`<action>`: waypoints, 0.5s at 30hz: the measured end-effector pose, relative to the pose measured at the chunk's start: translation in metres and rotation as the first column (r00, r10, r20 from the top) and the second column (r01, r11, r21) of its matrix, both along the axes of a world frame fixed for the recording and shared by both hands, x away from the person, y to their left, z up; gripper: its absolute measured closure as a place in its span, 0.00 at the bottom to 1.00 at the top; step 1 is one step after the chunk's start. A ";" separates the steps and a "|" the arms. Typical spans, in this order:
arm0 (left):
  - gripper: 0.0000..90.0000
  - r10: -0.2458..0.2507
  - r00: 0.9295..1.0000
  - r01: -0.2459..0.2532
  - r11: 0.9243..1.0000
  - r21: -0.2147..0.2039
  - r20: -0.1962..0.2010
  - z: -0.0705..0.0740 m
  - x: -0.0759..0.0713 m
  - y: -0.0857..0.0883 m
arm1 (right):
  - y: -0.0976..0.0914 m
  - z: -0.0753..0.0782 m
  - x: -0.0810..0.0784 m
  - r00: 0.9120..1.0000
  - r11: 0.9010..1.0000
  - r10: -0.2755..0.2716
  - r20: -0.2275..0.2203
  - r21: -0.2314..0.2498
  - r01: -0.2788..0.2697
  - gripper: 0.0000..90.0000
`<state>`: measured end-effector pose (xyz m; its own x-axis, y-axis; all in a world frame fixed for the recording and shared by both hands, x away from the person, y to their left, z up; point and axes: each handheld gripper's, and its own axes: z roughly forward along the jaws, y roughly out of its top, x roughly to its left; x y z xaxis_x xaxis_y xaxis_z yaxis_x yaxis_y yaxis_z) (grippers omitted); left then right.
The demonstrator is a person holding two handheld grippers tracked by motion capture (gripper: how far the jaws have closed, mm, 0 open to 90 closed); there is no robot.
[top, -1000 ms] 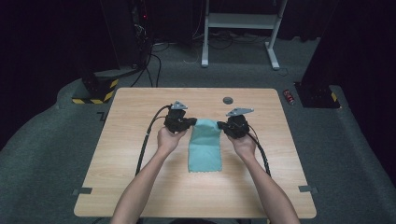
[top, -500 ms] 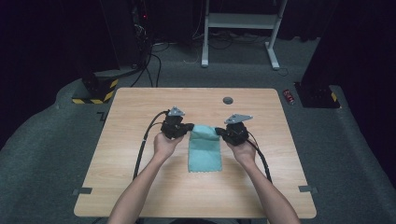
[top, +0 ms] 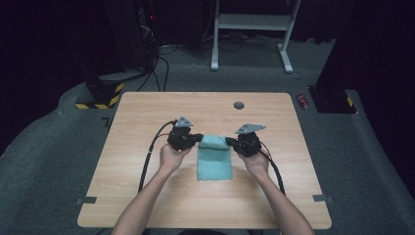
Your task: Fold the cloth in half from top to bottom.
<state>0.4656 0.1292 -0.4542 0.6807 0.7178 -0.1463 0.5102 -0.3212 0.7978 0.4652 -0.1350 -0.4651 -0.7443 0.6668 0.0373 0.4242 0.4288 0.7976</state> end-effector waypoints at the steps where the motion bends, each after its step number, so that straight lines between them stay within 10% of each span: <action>1: 0.99 -0.002 1.000 0.002 1.000 0.003 0.003 0.000 0.000 0.000 | 0.000 0.000 -0.001 1.000 1.000 0.000 -0.002 0.000 0.000 1.00; 15: 0.99 -0.014 1.000 0.014 1.000 -0.018 0.005 0.001 -0.011 0.001 | -0.004 0.000 -0.007 1.000 1.000 0.007 -0.010 0.024 -0.007 1.00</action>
<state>0.4551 0.1303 -0.4533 0.6914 0.7054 -0.1561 0.5020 -0.3136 0.8060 0.4582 -0.1393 -0.4656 -0.7486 0.6602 0.0607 0.4288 0.4124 0.8038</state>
